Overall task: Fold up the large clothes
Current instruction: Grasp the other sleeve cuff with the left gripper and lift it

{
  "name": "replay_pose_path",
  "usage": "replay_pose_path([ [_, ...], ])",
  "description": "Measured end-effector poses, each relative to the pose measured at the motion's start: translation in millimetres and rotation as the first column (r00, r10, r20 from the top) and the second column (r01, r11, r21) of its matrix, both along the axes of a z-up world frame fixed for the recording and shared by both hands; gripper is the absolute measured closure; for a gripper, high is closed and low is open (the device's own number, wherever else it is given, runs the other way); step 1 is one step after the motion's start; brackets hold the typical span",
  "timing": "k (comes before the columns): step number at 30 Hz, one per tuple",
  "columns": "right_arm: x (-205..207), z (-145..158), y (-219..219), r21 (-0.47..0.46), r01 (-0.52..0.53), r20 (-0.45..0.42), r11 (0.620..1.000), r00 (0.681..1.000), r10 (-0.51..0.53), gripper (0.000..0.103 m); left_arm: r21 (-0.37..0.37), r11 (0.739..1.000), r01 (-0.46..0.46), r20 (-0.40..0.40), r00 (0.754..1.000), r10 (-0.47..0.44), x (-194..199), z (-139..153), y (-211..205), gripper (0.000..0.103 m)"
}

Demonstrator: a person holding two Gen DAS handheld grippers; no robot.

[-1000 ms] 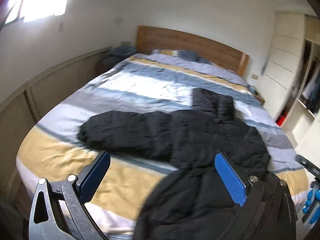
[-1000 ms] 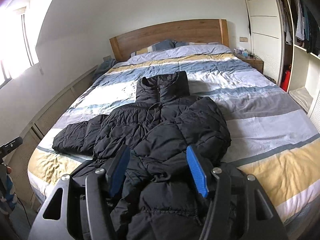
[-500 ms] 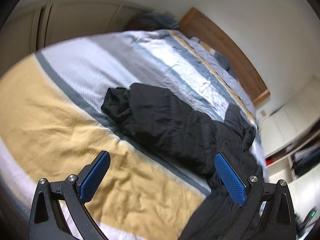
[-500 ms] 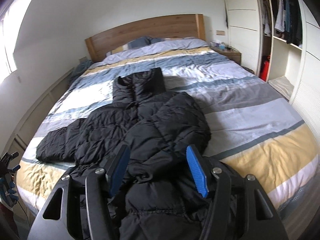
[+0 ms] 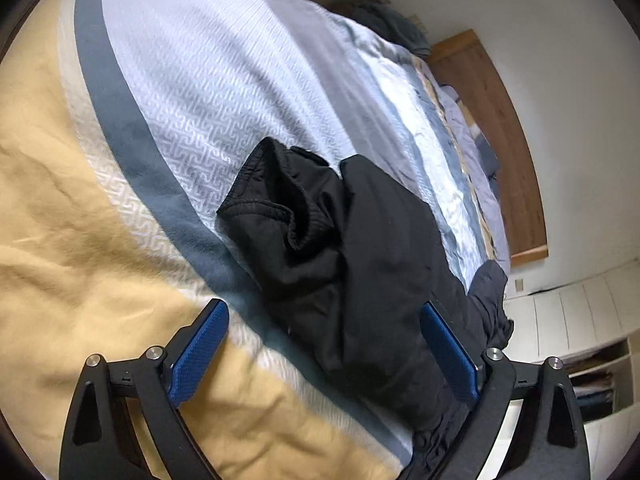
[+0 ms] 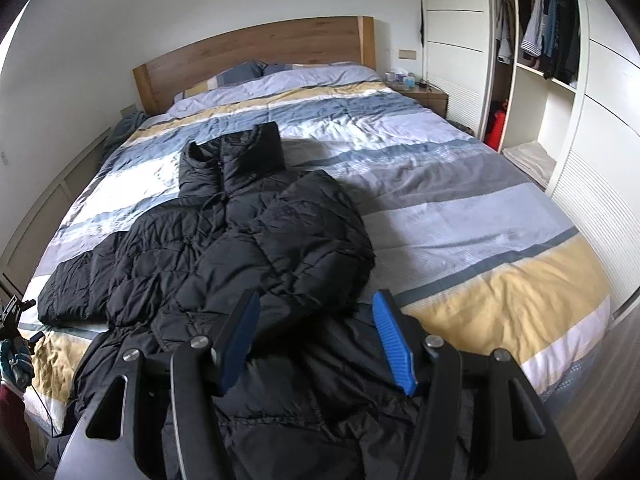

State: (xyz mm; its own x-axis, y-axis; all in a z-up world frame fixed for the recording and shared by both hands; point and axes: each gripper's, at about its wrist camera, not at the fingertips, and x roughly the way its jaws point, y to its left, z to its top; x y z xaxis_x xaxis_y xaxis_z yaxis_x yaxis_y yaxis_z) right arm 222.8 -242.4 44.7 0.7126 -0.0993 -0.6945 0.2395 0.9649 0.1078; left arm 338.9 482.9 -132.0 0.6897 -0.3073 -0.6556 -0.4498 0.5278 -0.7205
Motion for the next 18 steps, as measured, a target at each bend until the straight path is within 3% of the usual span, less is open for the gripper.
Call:
replay_pose_path([
  [5,-8.4,-2.1,-9.6,-0.011,0.025,-0.012,1.0,1.0,-0.025,0.046,-0.041,0.999,-0.021,-0.007,1.0,0.02,12.0,-11.4,3.7,0.019],
  [8,-12.9,-3.1,-16.7,-0.012,0.037,-0.014,0.999,0.999,-0.037,0.046,-0.076,0.997,-0.028,-0.001,1.0,0.029,13.7,-15.6,5.3,0.038],
  [11,-18.8,-4.4,-23.6,-0.002,0.049,-0.011,0.999,0.999,-0.049,0.046,-0.11,0.993,-0.032,0.014,0.999,0.033,11.7,-16.7,5.2,0.065],
  [15,-27.5,-4.8,-29.6,0.01,0.052,-0.002,0.999,0.999,-0.052,0.046,-0.104,0.994,-0.024,0.045,0.999,0.029,7.1,-5.3,0.8,0.084],
  [18,-34.0,-2.2,-31.9,0.019,0.048,0.013,0.999,0.999,-0.049,0.046,-0.076,0.997,-0.021,0.061,0.998,0.026,6.0,8.5,-3.4,0.088],
])
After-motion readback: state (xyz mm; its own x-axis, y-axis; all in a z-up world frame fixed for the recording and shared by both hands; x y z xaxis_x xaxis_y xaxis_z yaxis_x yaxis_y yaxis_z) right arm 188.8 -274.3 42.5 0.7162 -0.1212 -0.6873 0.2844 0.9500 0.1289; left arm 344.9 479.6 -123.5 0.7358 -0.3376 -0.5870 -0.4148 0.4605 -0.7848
